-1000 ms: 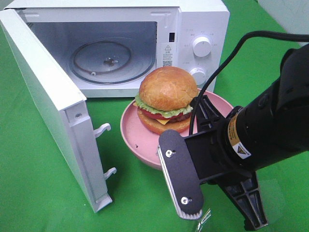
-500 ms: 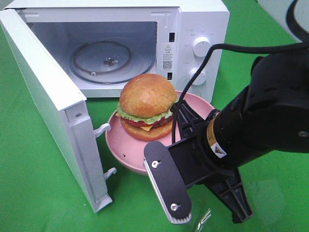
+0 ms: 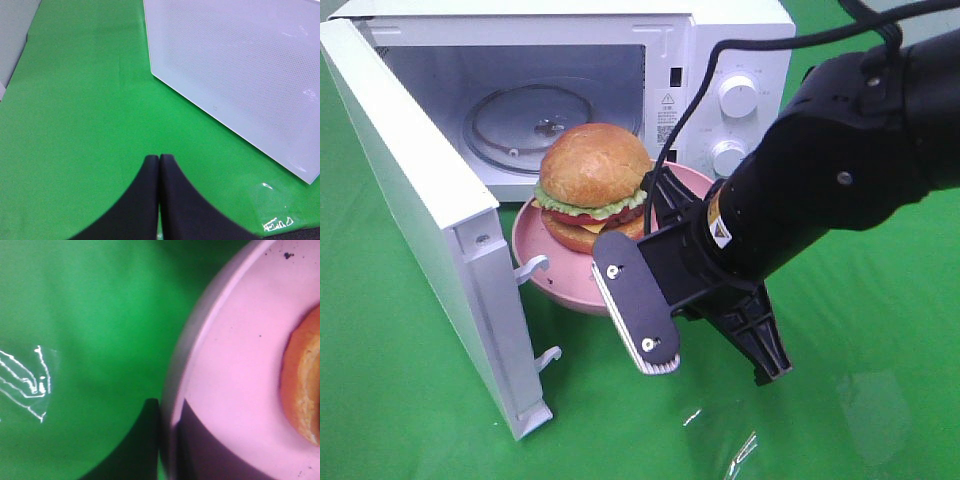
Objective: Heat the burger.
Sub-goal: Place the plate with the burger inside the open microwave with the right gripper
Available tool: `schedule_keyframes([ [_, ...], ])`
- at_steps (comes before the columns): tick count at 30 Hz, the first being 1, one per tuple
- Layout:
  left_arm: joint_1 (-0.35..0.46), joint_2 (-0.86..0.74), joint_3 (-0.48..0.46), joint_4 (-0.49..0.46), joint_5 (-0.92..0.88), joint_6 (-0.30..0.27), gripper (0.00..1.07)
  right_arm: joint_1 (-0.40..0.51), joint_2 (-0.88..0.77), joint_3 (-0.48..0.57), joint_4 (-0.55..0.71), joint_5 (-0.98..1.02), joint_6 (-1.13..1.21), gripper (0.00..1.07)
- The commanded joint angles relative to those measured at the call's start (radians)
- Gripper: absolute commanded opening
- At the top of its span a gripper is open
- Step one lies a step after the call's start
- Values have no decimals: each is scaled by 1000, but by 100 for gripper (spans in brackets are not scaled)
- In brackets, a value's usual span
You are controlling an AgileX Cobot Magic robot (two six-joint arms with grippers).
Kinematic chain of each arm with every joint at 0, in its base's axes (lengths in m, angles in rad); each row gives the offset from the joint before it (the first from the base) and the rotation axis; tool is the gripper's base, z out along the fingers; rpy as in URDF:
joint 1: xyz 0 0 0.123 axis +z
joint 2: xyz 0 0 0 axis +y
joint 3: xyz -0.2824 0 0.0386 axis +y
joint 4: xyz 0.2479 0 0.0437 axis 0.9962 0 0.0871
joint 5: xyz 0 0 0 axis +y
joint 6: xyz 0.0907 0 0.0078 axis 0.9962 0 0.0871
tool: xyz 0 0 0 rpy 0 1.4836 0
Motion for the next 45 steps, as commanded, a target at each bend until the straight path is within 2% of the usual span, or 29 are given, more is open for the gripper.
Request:
schedule_keyframes([
  [1,1,-21,3,-2,-12,-5,0,-51,13,-75,102,-43,-139,0],
  [8,1,-21,3,-2,-12,-5,0,-83,34,-134,167,-42,-265,0],
  [10,1,-21,3,-2,-12,-5,0,-105,64,-186,240,-2,-351,0],
  [16,1,-21,3,-2,-12,-5,0,-116,116,-251,332,9,-440,0],
  [29,1,-21,3,-2,-12,-5,0,-116,243,-456,330,39,-430,0],
  [34,1,-21,3,-2,-12,-5,0,-116,326,-579,325,91,-369,0],
  [37,1,-21,3,-2,-12,-5,0,-116,354,-619,320,115,-356,0],
  [41,1,-21,3,-2,-12,-5,0,-116,442,-753,315,128,-238,0],
  [42,1,-21,3,-2,-12,-5,0,-116,442,-753,315,128,-238,0],
  [44,1,-21,3,-2,-12,-5,0,-116,458,-782,300,144,-215,0],
  [45,1,-21,3,-2,-12,-5,0,-116,491,-835,267,179,-179,0],
])
